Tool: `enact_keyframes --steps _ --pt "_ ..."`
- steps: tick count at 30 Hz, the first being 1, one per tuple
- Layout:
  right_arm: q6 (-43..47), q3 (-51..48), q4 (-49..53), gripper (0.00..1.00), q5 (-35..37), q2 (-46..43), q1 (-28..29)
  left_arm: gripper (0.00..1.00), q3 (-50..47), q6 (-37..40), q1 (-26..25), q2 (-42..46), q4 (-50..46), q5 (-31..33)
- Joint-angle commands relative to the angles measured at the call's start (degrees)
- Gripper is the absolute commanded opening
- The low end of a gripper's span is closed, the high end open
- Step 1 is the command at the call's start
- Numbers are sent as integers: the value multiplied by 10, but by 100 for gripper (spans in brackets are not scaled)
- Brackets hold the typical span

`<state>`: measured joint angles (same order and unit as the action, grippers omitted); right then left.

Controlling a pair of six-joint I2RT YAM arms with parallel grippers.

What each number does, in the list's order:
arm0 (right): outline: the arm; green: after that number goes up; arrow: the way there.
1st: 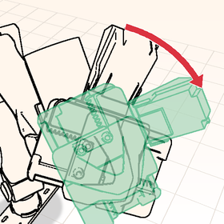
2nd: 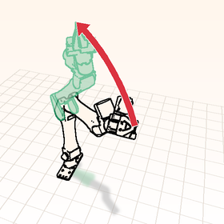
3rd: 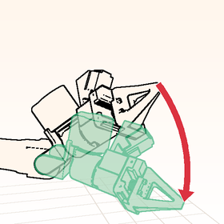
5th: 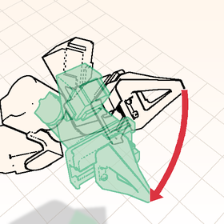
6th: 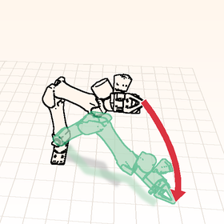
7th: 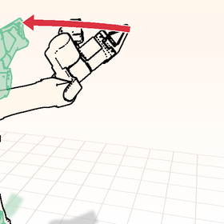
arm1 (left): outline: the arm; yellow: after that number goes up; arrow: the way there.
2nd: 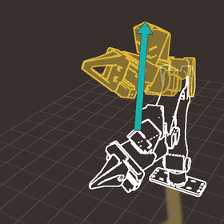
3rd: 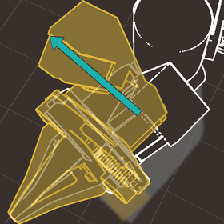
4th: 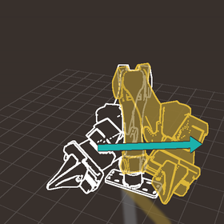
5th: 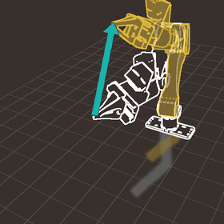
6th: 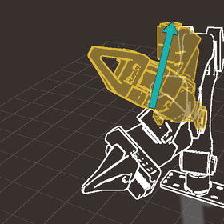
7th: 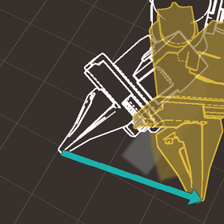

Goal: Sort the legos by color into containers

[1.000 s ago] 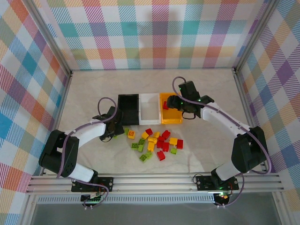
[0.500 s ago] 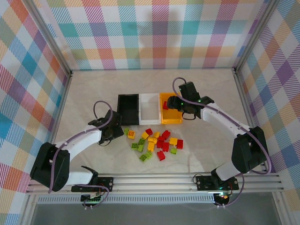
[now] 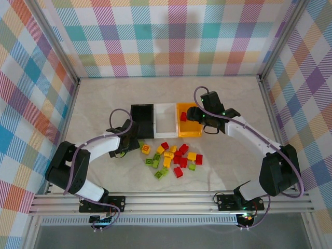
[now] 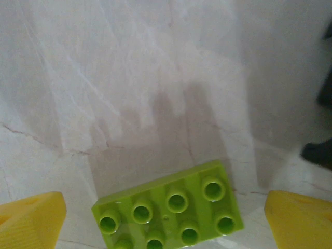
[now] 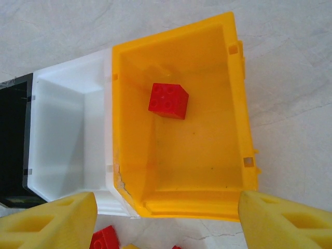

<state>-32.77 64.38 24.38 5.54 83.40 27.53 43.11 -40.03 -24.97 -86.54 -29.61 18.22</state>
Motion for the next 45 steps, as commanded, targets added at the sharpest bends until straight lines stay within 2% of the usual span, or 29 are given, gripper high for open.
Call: enact_keyframes --steps 1,7,22,28,33,35,38,45 --pt "-8 -5 -11 73 1 -14 -5 95 -26 -18 5 -2 -6 -10" --pt "-11 -11 -18 73 2 -15 -6 89 -63 -40 3 15 12 -56" --pt "-17 -20 -16 73 6 -26 -11 63 -55 -46 -4 9 17 -68" --pt "-21 -23 -19 73 6 -26 -12 58 -37 -40 -8 78 -28 -61" --pt "-23 -27 -20 73 1 -30 -13 57 15 -31 -29 168 -90 -52" --pt "-23 -31 -22 73 0 -33 -13 57 50 -24 -36 176 -103 -45" --pt "-26 -39 -24 73 -3 -37 -13 57 107 -12 -36 141 -94 -37" --pt "-28 -55 -11 73 0 -49 -13 56 265 30 -31 -33 -59 3"
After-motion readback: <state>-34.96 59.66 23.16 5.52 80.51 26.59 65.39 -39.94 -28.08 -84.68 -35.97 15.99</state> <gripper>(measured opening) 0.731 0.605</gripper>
